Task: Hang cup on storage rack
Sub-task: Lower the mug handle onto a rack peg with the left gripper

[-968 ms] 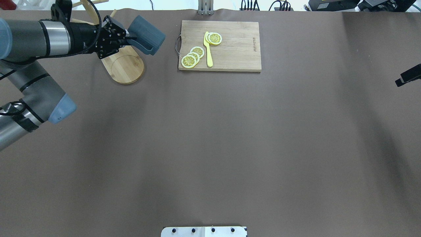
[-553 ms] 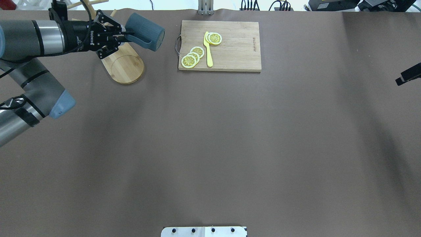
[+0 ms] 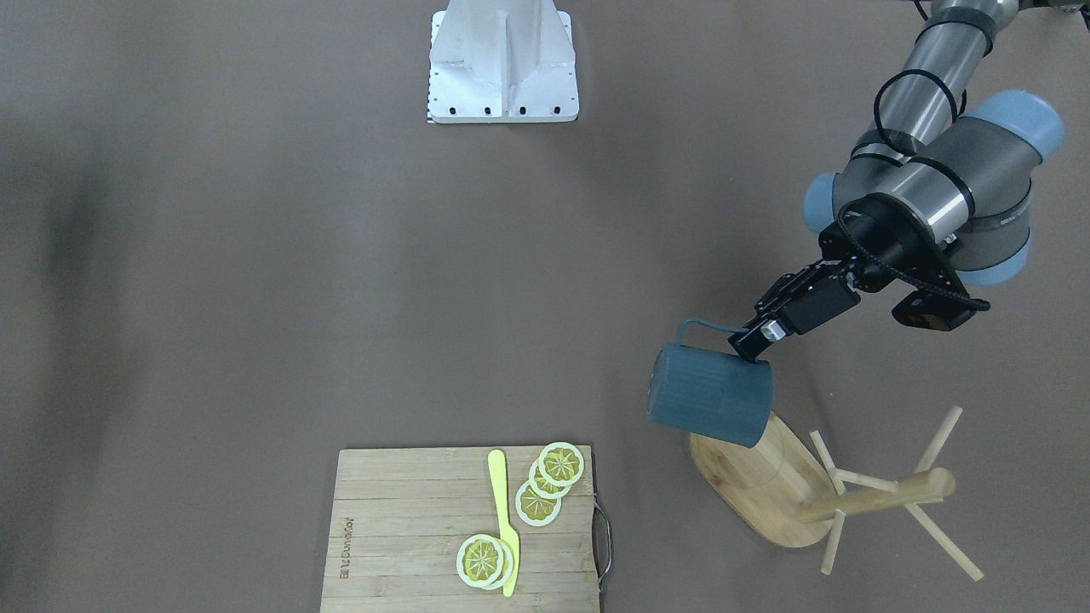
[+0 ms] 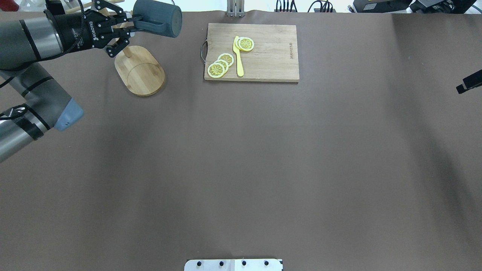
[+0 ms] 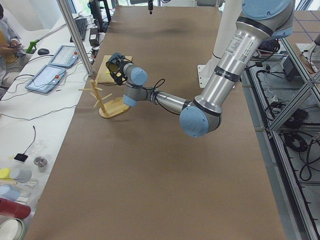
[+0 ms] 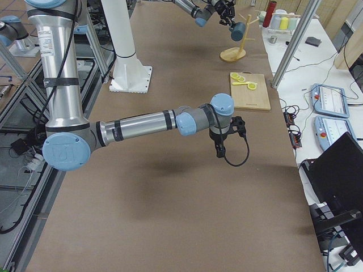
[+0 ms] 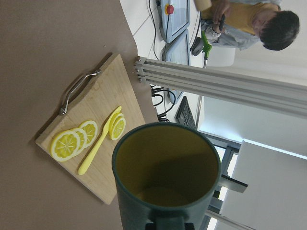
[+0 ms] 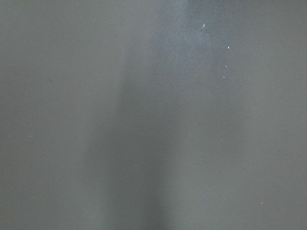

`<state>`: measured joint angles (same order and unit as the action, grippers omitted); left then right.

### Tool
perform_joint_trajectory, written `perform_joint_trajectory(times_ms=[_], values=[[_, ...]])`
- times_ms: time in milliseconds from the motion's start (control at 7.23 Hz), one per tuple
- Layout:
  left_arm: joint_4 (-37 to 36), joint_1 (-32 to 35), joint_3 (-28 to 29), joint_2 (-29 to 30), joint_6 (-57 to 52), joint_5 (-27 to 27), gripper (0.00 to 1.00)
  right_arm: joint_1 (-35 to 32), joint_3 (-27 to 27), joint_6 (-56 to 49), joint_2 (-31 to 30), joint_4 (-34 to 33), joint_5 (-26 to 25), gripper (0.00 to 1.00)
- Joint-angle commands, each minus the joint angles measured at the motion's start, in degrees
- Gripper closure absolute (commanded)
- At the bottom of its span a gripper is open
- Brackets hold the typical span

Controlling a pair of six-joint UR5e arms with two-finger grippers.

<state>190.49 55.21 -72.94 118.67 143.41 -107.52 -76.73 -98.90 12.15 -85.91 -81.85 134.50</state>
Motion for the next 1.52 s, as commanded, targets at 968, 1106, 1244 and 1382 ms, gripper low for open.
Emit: perform_joint_trajectory(times_ms=[968,1106,1244,1382], values=[[15.8,-0.8,15.1,4.5,15.8,15.6,1.00,-0.1,-0.8,0.1,0.0,-0.1,-0.1,0.00],[15.8,-0.8,16.2,5.0,15.8,15.6,1.00,-0.1,-0.8,0.2,0.0,-0.1,-0.1,0.00],[15.8,-0.7,16.3,5.0,17.1,15.9,1.00,-0.2,-0.9,0.2,0.0,-0.1,-0.1,0.00],[15.8,-0.7,16.8,4.8,19.3,16.5,1.00,-0.2,-0.9,0.2,0.1,-0.1,-0.1,0.00]])
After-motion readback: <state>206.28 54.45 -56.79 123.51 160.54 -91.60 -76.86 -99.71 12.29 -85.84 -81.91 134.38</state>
